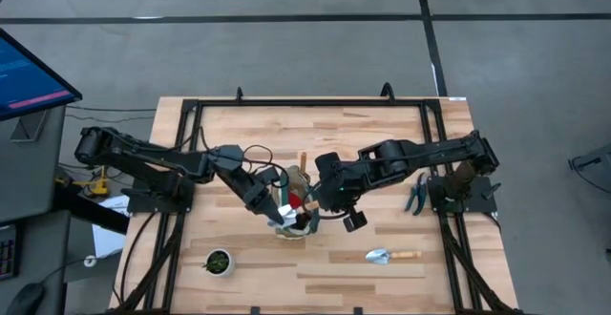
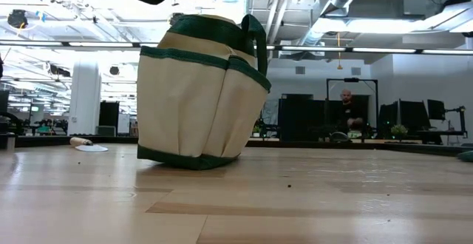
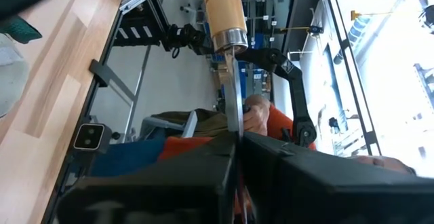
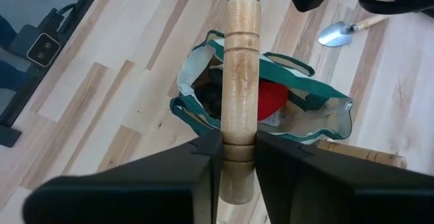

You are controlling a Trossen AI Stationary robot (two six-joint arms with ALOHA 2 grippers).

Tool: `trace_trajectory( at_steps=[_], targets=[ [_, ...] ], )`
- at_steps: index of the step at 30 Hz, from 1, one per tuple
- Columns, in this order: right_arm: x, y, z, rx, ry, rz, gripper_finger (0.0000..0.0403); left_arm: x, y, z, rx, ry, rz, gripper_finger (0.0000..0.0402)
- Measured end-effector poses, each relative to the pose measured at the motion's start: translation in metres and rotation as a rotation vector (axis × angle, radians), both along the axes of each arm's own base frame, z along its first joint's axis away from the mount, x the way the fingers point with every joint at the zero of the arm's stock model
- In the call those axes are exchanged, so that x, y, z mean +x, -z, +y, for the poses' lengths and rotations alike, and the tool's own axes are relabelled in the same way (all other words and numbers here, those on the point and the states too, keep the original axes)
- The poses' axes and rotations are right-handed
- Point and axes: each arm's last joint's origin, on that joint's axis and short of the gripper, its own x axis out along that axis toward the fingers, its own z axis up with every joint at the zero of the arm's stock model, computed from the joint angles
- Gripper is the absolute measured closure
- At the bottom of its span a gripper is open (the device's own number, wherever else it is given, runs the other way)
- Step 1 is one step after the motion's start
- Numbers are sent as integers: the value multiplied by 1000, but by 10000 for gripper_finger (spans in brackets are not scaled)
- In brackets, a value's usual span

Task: Pick & Place Garden tools in Gardening bag
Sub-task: Put the brown trowel into the green gardening bag

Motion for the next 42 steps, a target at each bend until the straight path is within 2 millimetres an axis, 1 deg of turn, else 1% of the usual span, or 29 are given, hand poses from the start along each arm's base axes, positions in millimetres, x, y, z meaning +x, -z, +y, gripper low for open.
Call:
trace_trajectory(
  at_steps=[5,8,10,16,17,19,22,24,27,30,32,35,38,42],
  targets=[
    [0,0,0,3,0,-3,334,0,0,0,-1,3,-3,398],
    [-2,-3,-1,11,19,-2,306,0,-1,0,2,3,-11,399],
    [-7,-14,-5,34,51,-24,279,0,-1,1,6,1,-18,399],
    [-44,-58,-16,109,148,-145,189,1,-1,4,43,-23,-52,399],
    [-51,-64,-19,130,192,-168,178,1,-1,5,56,-44,-63,399],
    [-70,-78,-24,158,335,-221,165,2,-2,9,103,-99,-102,399],
    [-102,-95,-27,155,557,-317,163,1,-7,13,207,-201,-193,399],
    [-117,-102,-24,166,667,-397,168,1,-13,17,276,-279,-278,399],
    [-133,-108,-15,243,792,-526,176,-3,-30,22,340,-381,-465,399],
    [-141,-111,-8,364,873,-660,178,-11,-48,24,362,-443,-644,399],
    [-138,-111,-4,439,892,-741,174,-15,-56,24,372,-464,-718,399],
    [-122,-110,3,484,827,-841,163,-19,-62,24,386,-475,-783,399],
    [-96,-109,4,511,719,-947,153,-21,-66,23,372,-465,-835,399],
    [-59,-105,-5,559,558,-1022,151,-24,-70,19,354,-429,-900,399]
  ],
)
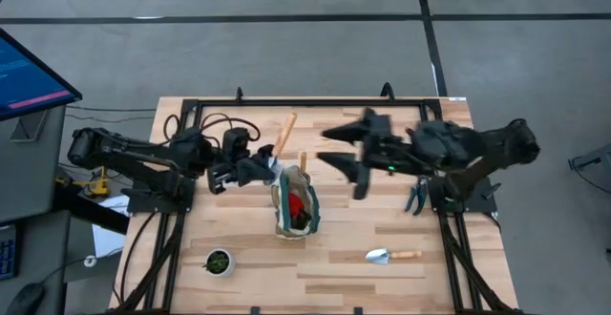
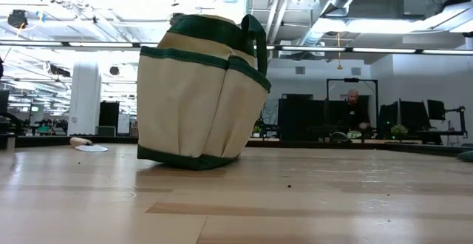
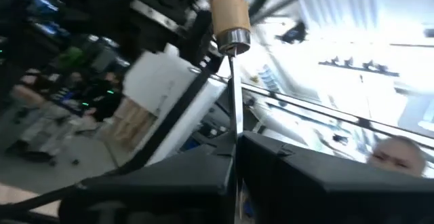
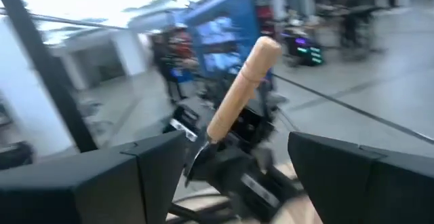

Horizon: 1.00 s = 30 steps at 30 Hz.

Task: Pick & Place Garden tools in Gardening bag
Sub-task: Put the brown trowel into the green gardening bag

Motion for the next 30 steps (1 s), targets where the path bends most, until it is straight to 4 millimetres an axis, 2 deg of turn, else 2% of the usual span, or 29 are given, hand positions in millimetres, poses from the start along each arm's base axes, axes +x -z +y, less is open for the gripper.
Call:
trace_trajectory(
  at_steps=[4,10,17,25,30],
  targets=[
    [26,5,-17,-10,-99,-60,151,-5,-6,-7,17,61,-74,399],
    [55,9,-38,-69,-240,-185,151,-7,-6,-14,31,107,-83,399],
    [82,26,-51,-138,-450,-220,151,-6,-5,-14,42,108,-88,399],
    [92,30,-57,-151,-446,-263,151,-5,-5,-10,59,95,-93,399],
    [87,20,-68,-168,-431,-350,151,-1,-2,-6,64,91,-74,399]
  ],
)
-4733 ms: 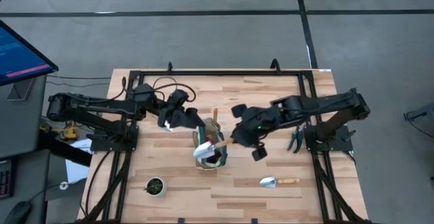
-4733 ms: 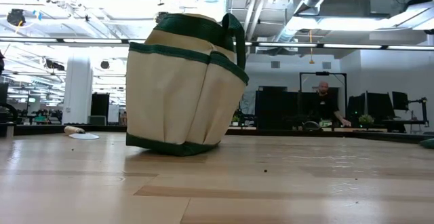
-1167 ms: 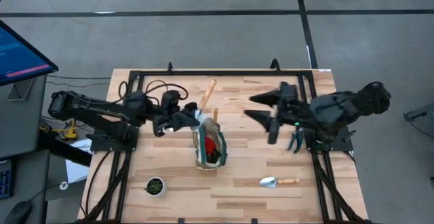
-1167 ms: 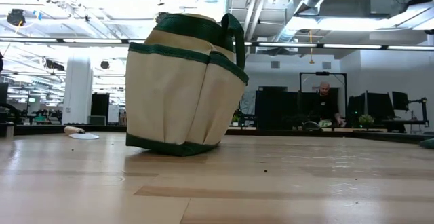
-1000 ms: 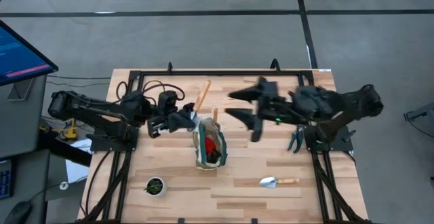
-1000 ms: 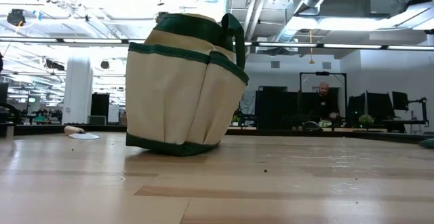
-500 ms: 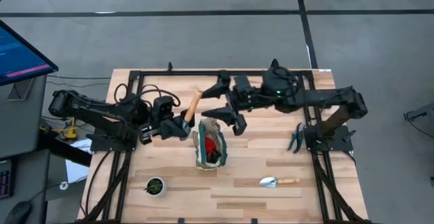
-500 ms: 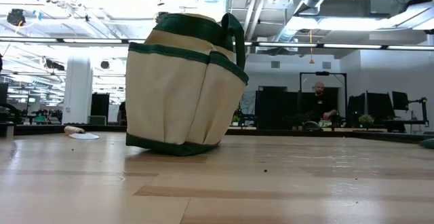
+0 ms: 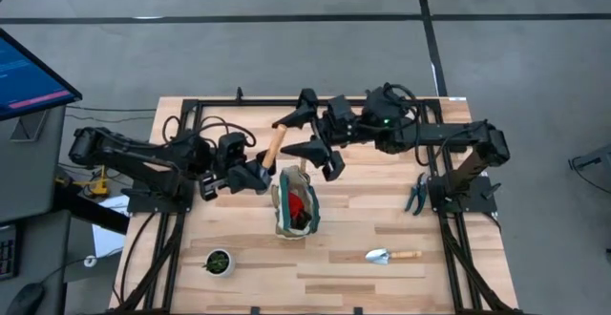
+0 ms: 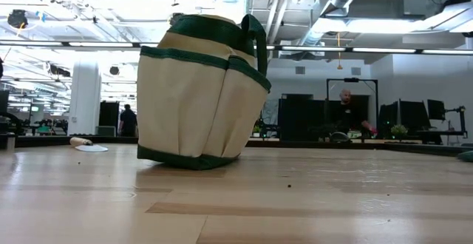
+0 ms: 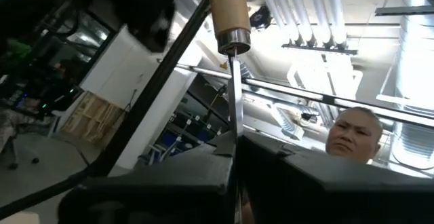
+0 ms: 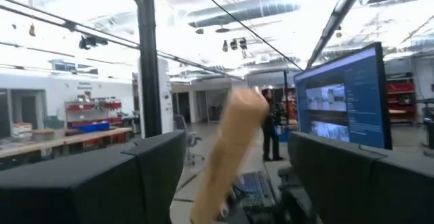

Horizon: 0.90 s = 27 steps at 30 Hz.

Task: Pick & Place Garden tools in Gardening bag
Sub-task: Put the brown trowel into the green gardening bag

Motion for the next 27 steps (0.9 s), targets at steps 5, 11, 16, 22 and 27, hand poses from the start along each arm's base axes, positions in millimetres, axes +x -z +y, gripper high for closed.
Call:
trace_trajectory(
  at_steps=[5,11,16,22,27],
  targets=[
    [0,-1,-3,13,-9,-10,153,2,1,4,5,-7,4,399],
    [0,0,-5,6,-19,3,157,2,2,9,18,-8,3,399],
    [0,0,-6,3,-23,4,182,3,2,11,21,-12,3,399],
    [1,2,-9,19,-40,31,218,3,2,14,24,-19,6,399],
    [2,4,-11,13,-39,44,251,3,2,17,25,-28,7,399]
  ],
)
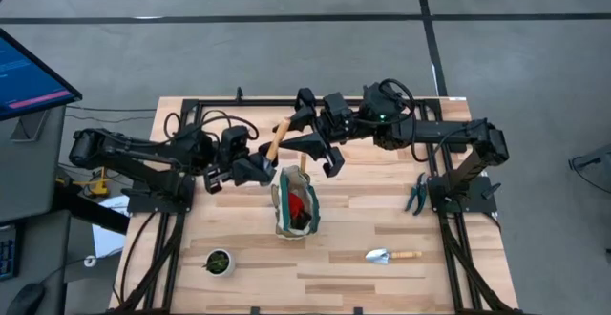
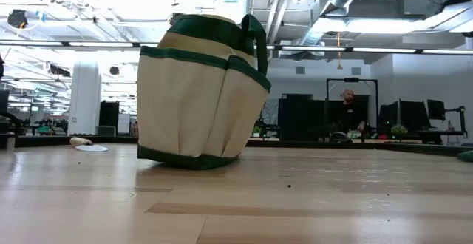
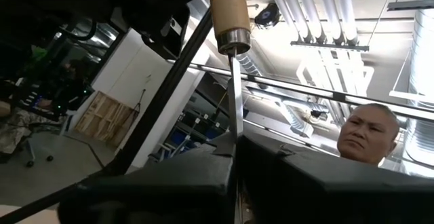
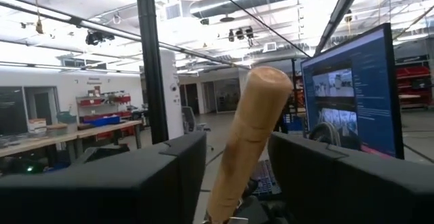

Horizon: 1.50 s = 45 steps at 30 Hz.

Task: Pick & Place Garden tools in Gardening bag
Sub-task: Put the brown trowel into the green gardening bag

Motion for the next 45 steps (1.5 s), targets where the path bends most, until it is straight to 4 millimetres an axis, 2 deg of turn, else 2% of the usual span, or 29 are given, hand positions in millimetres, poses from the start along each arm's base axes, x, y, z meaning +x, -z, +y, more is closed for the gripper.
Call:
trace_trajectory(
  at_steps=[9,20,24,28,32,35,38,41,45],
  targets=[
    [-1,0,0,-23,-56,1,341,7,7,0,-8,15,37,399],
    [-5,-3,-2,-24,-32,6,343,7,7,1,-28,-3,39,388],
    [-29,-21,-9,-67,16,-20,343,4,3,1,-36,-8,21,355],
    [-74,-48,-13,-120,95,-25,343,-1,-1,-1,-21,20,8,315],
    [-117,-53,-7,-169,195,137,343,-8,-7,0,-22,16,-20,289],
    [-153,-45,3,-204,308,327,343,-19,-16,1,-22,14,-60,282],
    [-183,-31,13,-181,389,416,343,-35,-28,1,-20,11,-122,286],
    [-195,1,22,-121,461,453,343,-48,-37,5,-21,-6,-165,297],
    [-191,66,36,-32,522,471,343,-63,-44,9,-9,-40,-172,317]
  ],
)
